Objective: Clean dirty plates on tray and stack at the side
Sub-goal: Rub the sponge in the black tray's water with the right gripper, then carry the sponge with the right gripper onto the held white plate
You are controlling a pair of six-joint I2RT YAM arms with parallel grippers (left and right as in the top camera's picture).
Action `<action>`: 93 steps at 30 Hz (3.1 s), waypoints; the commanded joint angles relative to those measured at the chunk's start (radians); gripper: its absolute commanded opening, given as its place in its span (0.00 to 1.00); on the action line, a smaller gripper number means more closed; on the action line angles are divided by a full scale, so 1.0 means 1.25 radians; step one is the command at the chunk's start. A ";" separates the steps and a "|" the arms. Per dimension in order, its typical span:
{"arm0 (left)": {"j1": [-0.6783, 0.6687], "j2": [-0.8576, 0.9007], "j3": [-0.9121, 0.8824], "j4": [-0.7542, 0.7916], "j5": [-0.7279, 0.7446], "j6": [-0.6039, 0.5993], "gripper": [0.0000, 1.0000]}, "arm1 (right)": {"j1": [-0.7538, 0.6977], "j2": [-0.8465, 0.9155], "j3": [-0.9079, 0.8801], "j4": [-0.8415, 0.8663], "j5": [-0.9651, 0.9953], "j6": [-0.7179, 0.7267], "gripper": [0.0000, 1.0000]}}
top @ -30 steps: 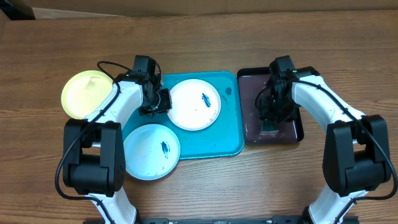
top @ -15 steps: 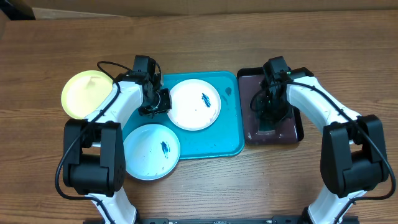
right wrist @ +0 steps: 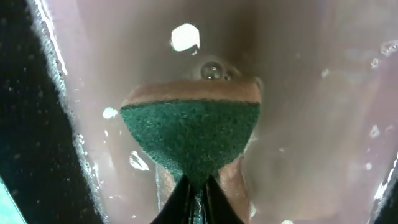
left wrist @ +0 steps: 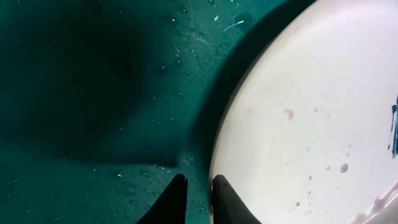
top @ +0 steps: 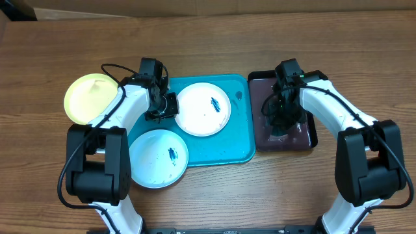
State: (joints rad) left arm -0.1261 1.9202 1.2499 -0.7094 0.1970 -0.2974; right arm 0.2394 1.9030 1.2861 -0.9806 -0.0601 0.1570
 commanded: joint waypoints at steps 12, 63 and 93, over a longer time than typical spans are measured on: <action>-0.026 -0.019 -0.003 0.027 -0.017 -0.012 0.18 | 0.001 -0.010 0.063 -0.049 0.011 -0.001 0.04; -0.026 -0.018 -0.021 0.051 -0.035 -0.014 0.13 | 0.001 -0.041 0.223 -0.151 -0.009 -0.002 0.04; -0.026 -0.018 -0.035 0.069 -0.031 -0.013 0.04 | 0.033 -0.041 0.382 -0.130 -0.262 -0.006 0.04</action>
State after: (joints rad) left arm -0.1513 1.9202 1.2160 -0.6262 0.1680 -0.3149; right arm 0.2451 1.8671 1.7512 -1.1683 -0.2256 0.1593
